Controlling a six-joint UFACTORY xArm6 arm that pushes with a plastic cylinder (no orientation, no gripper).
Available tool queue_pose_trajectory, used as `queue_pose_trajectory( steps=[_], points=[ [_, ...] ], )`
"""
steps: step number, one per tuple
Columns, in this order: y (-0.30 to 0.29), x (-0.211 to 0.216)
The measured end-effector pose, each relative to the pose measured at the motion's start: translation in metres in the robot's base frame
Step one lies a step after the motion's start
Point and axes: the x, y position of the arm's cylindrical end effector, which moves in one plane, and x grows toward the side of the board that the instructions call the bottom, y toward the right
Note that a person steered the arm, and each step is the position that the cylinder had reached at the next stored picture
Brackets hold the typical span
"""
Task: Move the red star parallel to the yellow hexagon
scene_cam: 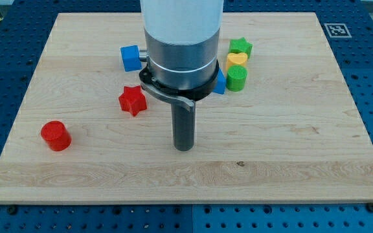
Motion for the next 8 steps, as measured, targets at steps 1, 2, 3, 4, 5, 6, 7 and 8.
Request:
queue_pose_trajectory(
  steps=[1,2,3,4,5,6,7,8],
  points=[
    [-0.003,-0.004],
    [-0.004,-0.013],
    [-0.004,-0.016],
    [-0.005,-0.019],
    [-0.017,-0.005],
    [-0.038,-0.006],
    [-0.043,-0.014],
    [-0.043,-0.015]
  ],
)
